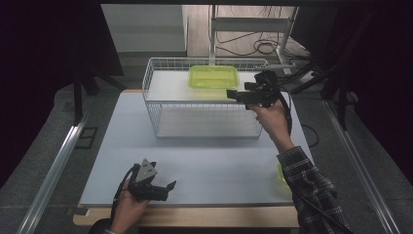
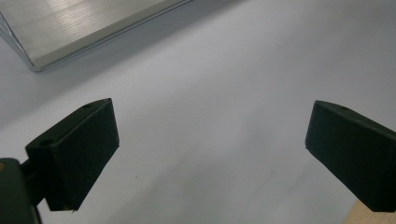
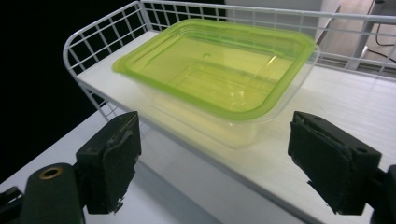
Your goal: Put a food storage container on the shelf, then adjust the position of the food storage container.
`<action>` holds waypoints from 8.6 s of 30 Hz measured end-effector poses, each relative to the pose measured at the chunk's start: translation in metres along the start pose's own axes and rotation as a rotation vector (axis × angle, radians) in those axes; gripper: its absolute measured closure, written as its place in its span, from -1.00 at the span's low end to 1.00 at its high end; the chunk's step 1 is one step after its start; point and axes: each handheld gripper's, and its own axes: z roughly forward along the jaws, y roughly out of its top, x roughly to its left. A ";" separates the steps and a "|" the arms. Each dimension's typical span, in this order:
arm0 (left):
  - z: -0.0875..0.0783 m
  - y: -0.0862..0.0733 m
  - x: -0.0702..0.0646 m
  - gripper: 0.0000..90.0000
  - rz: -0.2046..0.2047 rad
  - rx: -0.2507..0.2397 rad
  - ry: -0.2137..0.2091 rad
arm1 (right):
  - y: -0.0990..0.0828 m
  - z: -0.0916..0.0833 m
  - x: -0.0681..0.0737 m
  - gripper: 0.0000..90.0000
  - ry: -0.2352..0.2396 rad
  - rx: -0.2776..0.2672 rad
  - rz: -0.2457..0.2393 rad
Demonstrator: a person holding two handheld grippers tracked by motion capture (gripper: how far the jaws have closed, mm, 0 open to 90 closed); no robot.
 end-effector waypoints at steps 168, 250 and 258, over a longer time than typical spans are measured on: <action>0.008 0.001 -0.012 -0.92 0.089 0.090 -0.002 | -0.242 -0.098 -0.030 0.97 -0.257 0.270 0.102; 0.011 0.001 -0.015 -0.93 0.098 0.126 0.005 | -0.227 -0.033 0.016 -0.11 -0.025 0.269 -0.137; 0.012 0.001 -0.016 -0.93 0.108 0.128 0.008 | -0.240 -0.039 0.013 -0.65 -0.007 0.282 -0.106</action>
